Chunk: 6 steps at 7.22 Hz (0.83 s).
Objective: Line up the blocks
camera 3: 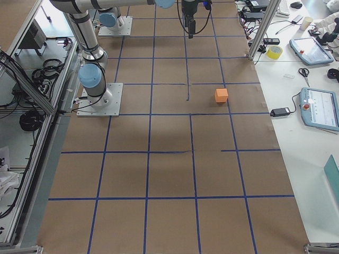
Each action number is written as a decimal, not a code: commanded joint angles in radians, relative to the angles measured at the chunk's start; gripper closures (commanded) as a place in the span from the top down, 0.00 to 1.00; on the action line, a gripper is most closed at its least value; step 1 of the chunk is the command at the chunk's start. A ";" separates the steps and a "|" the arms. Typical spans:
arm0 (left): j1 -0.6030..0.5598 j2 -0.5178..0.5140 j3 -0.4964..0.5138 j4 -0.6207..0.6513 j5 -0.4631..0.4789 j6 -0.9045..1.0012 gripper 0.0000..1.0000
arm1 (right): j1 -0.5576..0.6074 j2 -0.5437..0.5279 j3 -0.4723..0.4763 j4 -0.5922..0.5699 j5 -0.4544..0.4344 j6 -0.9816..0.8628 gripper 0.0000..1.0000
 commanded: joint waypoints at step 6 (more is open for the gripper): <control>0.000 0.005 -0.004 -0.003 0.002 0.000 1.00 | -0.050 0.031 -0.030 -0.109 -0.004 -0.049 1.00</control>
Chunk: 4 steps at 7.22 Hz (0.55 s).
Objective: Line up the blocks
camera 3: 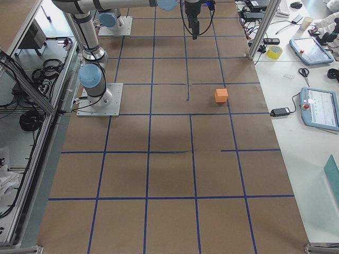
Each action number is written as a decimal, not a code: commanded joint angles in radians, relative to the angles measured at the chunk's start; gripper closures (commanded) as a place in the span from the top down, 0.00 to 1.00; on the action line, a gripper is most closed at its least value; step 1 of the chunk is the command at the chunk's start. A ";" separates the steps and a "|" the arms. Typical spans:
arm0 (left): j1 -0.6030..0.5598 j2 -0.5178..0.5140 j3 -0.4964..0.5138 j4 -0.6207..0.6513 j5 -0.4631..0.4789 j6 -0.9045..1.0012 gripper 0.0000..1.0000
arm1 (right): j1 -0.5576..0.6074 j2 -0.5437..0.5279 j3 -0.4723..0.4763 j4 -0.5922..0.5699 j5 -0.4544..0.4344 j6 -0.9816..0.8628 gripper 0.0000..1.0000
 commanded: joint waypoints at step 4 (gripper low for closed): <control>0.002 0.000 0.000 0.000 -0.003 0.000 1.00 | -0.128 0.244 -0.142 -0.051 -0.003 -0.101 1.00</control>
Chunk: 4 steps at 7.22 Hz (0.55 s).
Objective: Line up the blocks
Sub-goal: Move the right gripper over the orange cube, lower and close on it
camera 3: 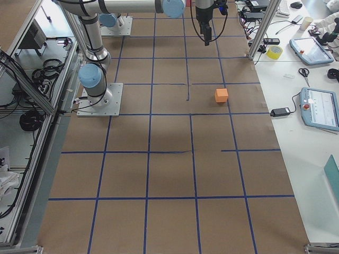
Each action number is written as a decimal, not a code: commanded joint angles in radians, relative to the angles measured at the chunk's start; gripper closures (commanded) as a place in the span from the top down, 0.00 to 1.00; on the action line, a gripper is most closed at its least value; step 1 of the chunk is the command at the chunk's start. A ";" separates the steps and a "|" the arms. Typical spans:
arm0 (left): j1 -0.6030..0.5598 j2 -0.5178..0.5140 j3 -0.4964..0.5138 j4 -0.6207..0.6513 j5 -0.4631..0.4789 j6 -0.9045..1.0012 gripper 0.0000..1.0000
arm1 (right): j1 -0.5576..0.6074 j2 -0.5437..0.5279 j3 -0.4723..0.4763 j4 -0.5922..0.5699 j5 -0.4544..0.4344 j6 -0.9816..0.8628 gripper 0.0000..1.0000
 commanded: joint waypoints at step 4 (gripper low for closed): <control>0.001 0.000 0.000 0.000 -0.001 0.000 1.00 | -0.039 0.334 -0.135 -0.127 -0.014 -0.133 1.00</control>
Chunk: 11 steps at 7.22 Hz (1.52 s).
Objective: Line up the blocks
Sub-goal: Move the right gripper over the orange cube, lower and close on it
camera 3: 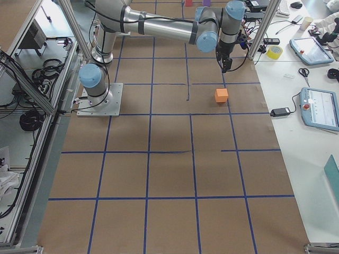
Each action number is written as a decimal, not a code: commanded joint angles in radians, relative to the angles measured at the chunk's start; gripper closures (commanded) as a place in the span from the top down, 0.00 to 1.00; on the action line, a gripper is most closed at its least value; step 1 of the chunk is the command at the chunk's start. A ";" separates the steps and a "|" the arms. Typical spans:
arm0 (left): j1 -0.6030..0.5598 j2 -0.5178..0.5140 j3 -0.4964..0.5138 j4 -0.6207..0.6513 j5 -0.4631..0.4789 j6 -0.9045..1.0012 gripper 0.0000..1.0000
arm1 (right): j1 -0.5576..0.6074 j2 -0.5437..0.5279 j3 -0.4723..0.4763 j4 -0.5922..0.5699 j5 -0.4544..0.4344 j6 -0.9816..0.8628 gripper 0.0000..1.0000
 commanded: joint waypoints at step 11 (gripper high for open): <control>0.006 0.001 -0.003 -0.002 -0.008 0.000 1.00 | -0.042 0.121 0.009 -0.121 -0.053 -0.141 1.00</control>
